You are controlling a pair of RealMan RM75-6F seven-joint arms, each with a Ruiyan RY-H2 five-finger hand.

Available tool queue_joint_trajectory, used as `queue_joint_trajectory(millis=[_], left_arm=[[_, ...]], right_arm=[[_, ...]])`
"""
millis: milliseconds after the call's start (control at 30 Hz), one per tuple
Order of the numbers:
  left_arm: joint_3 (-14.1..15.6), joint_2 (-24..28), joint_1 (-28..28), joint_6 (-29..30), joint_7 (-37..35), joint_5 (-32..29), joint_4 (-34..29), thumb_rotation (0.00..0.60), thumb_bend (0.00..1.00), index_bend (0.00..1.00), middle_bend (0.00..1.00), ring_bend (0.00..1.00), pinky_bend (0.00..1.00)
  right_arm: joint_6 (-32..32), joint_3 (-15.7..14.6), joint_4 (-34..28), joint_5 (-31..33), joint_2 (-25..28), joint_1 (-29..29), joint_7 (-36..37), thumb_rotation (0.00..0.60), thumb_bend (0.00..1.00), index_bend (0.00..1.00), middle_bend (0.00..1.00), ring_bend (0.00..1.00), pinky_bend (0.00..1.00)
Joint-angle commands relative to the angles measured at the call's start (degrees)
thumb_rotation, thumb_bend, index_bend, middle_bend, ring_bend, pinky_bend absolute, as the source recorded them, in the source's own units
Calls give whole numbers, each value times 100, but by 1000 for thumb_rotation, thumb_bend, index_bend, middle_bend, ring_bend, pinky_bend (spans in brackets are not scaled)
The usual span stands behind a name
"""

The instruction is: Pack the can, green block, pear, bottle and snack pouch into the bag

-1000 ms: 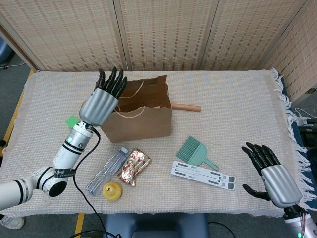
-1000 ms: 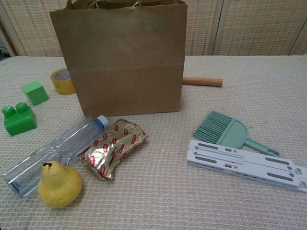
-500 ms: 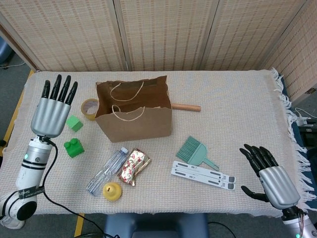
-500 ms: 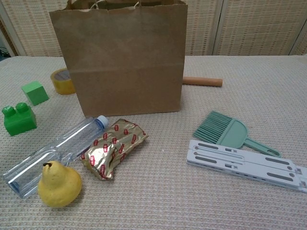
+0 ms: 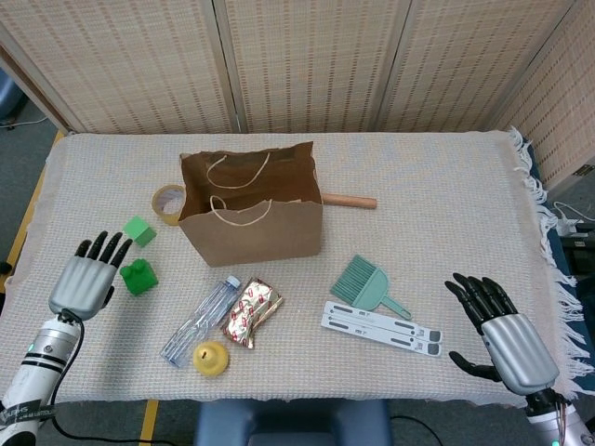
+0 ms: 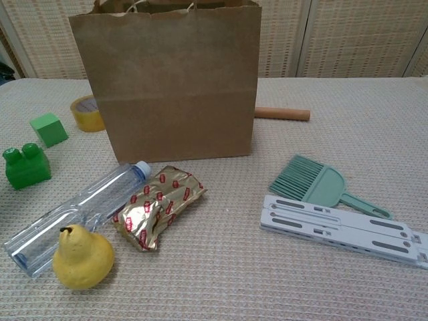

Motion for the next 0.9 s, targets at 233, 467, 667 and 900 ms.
queue_joint_trajectory(millis=[233,467,667,900], left_arm=[[178,-359,-372,-1168,-177,-501,263,600,362,0,0,0,149],[25,-673,-618,-1253,-51,-827,471,600,352,0,0,0,106],[-70,-895,-968,-1430,324,-1557,667,600,348,0,0,0,70],[-128,-1141,-1525,-1356,1010,-3172,847,600,338,0,0,0,44]], right_arm=[[-28,8,7,41,6,21,39,600,97,0,0,0,0],[-121,19,20,131,26,71,122,600,97,0,0,0,0],[-116,28,10,150,47,79,158,600,97,0,0,0,0],[-143,23,14,158,67,93,190,600,98,0,0,0,0]])
